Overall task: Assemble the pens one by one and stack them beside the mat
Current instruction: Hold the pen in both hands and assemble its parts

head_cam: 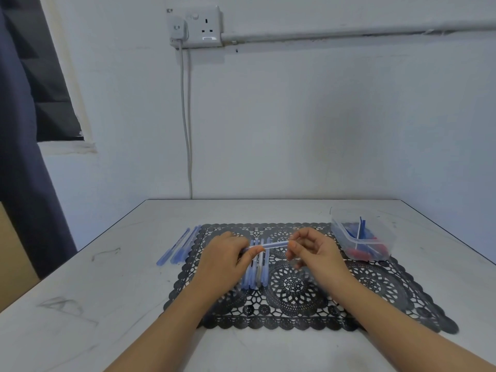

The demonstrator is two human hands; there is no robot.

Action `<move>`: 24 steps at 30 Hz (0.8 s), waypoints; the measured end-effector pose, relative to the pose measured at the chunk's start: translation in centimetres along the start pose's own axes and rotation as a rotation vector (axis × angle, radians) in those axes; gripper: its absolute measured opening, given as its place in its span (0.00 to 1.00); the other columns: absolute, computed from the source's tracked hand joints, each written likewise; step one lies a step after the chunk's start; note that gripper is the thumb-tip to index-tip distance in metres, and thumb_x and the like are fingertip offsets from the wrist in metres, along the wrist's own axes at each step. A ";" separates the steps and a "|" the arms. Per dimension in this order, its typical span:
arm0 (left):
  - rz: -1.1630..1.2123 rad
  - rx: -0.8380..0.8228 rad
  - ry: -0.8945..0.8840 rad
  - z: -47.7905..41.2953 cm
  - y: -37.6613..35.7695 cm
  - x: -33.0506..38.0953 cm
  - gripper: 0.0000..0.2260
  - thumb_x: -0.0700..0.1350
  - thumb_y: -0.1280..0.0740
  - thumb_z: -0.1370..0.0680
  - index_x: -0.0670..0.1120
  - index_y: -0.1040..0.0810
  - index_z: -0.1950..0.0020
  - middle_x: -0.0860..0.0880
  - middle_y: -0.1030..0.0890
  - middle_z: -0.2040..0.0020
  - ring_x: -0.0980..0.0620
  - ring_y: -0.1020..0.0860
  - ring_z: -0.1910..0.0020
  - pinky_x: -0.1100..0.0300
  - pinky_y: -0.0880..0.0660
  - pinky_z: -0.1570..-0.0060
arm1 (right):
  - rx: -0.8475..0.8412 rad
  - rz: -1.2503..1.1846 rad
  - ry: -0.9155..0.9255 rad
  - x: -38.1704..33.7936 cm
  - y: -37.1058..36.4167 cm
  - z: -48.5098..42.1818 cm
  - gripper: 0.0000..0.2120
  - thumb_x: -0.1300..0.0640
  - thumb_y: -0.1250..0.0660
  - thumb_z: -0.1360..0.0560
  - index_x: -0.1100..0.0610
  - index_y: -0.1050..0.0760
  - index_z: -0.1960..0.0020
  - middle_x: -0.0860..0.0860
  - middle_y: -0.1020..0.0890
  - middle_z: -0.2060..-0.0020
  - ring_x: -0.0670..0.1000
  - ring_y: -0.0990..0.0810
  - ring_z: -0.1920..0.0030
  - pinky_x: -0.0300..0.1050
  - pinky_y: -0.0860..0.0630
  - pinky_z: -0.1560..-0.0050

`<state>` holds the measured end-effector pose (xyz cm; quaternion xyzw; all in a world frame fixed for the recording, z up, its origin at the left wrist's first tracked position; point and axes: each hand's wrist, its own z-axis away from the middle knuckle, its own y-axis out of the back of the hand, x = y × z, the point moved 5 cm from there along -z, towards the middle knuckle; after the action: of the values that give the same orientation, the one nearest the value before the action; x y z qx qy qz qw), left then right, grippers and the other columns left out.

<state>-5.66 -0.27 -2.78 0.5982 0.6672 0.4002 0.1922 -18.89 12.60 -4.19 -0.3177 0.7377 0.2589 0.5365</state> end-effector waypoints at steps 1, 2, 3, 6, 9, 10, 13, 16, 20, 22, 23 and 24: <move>-0.002 -0.001 0.003 0.0 0.0 0.0 0.23 0.66 0.52 0.28 0.50 0.33 0.67 0.54 0.31 0.70 0.57 0.33 0.67 0.66 0.42 0.68 | 0.000 -0.010 -0.005 0.0 0.0 0.0 0.04 0.68 0.35 0.27 0.62 0.25 0.54 0.54 0.19 0.67 0.50 0.20 0.67 0.40 0.24 0.69; -0.002 -0.003 0.005 0.0 0.0 -0.1 0.23 0.66 0.52 0.28 0.50 0.33 0.67 0.54 0.31 0.70 0.57 0.33 0.67 0.66 0.42 0.68 | 0.001 -0.013 -0.007 0.1 0.0 0.0 0.05 0.69 0.35 0.27 0.62 0.26 0.54 0.54 0.18 0.66 0.50 0.20 0.66 0.40 0.23 0.69; 0.000 -0.003 0.006 0.0 0.0 -0.1 0.23 0.66 0.52 0.27 0.50 0.33 0.68 0.54 0.31 0.70 0.57 0.33 0.67 0.66 0.42 0.68 | 0.005 -0.010 -0.007 0.1 0.0 0.1 0.05 0.68 0.35 0.27 0.62 0.26 0.53 0.54 0.18 0.66 0.50 0.19 0.66 0.41 0.23 0.69; 0.014 -0.010 0.012 0.0 -0.2 -0.1 0.22 0.66 0.51 0.27 0.50 0.33 0.68 0.54 0.32 0.70 0.57 0.33 0.67 0.66 0.41 0.68 | 0.021 -0.002 -0.015 0.1 0.1 0.1 0.04 0.61 0.35 0.25 0.62 0.26 0.53 0.55 0.19 0.67 0.52 0.21 0.67 0.43 0.26 0.70; 0.018 -0.019 0.007 0.0 -0.3 -0.1 0.21 0.65 0.50 0.27 0.51 0.33 0.68 0.54 0.32 0.70 0.57 0.33 0.67 0.66 0.41 0.68 | 0.036 0.034 -0.043 0.3 0.3 0.0 0.09 0.55 0.36 0.25 0.61 0.24 0.57 0.54 0.19 0.68 0.50 0.23 0.69 0.43 0.27 0.71; 0.017 -0.015 0.002 0.0 -0.2 -0.1 0.21 0.66 0.50 0.27 0.51 0.33 0.68 0.54 0.32 0.71 0.57 0.33 0.67 0.66 0.41 0.68 | 0.032 0.046 -0.043 0.3 0.3 0.0 0.09 0.56 0.35 0.25 0.61 0.23 0.58 0.54 0.19 0.68 0.50 0.23 0.70 0.43 0.27 0.71; 0.005 -0.011 0.005 -0.1 -0.2 -0.2 0.23 0.66 0.52 0.27 0.50 0.33 0.68 0.54 0.32 0.71 0.57 0.34 0.67 0.66 0.42 0.69 | 0.022 0.031 -0.035 0.3 0.3 0.0 0.03 0.62 0.35 0.25 0.61 0.23 0.57 0.53 0.19 0.68 0.49 0.22 0.68 0.40 0.27 0.71; -0.006 -0.007 0.005 -0.1 -0.2 -0.3 0.22 0.66 0.51 0.27 0.50 0.33 0.68 0.54 0.32 0.71 0.57 0.34 0.67 0.66 0.42 0.69 | 0.006 -0.014 -0.032 0.1 0.2 0.1 0.06 0.69 0.35 0.27 0.60 0.23 0.56 0.54 0.18 0.66 0.49 0.20 0.66 0.40 0.25 0.71; -0.017 -0.010 0.010 0.0 -0.1 -0.3 0.23 0.66 0.50 0.27 0.49 0.30 0.66 0.54 0.32 0.70 0.58 0.34 0.67 0.66 0.42 0.69 | -0.006 0.001 -0.033 0.0 -0.1 0.2 0.15 0.77 0.41 0.28 0.60 0.23 0.55 0.54 0.17 0.64 0.51 0.19 0.64 0.44 0.24 0.68; -0.019 -0.010 0.016 0.0 -0.1 -0.3 0.23 0.66 0.51 0.27 0.49 0.30 0.66 0.54 0.31 0.69 0.58 0.34 0.67 0.66 0.42 0.69 | -0.015 -0.030 -0.039 0.0 -0.2 0.2 0.17 0.77 0.43 0.28 0.60 0.23 0.53 0.54 0.17 0.63 0.52 0.20 0.64 0.45 0.24 0.68; -0.017 -0.007 0.015 0.0 -0.1 -0.3 0.24 0.67 0.51 0.27 0.49 0.30 0.66 0.53 0.31 0.70 0.58 0.34 0.67 0.66 0.42 0.69 | -0.017 -0.061 -0.043 0.1 -0.2 0.2 0.15 0.75 0.43 0.27 0.60 0.23 0.52 0.55 0.17 0.63 0.53 0.20 0.64 0.45 0.25 0.69; -0.016 0.001 0.007 0.0 -0.1 -0.3 0.25 0.68 0.51 0.26 0.49 0.31 0.67 0.53 0.32 0.70 0.57 0.34 0.67 0.66 0.42 0.69 | -0.011 -0.095 -0.046 0.1 -0.2 0.1 0.12 0.72 0.42 0.25 0.61 0.23 0.51 0.56 0.17 0.63 0.53 0.21 0.65 0.44 0.26 0.70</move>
<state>-5.69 -0.60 -2.93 0.5916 0.6728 0.4002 0.1927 -18.69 12.57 -4.31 -0.3491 0.7078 0.2446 0.5632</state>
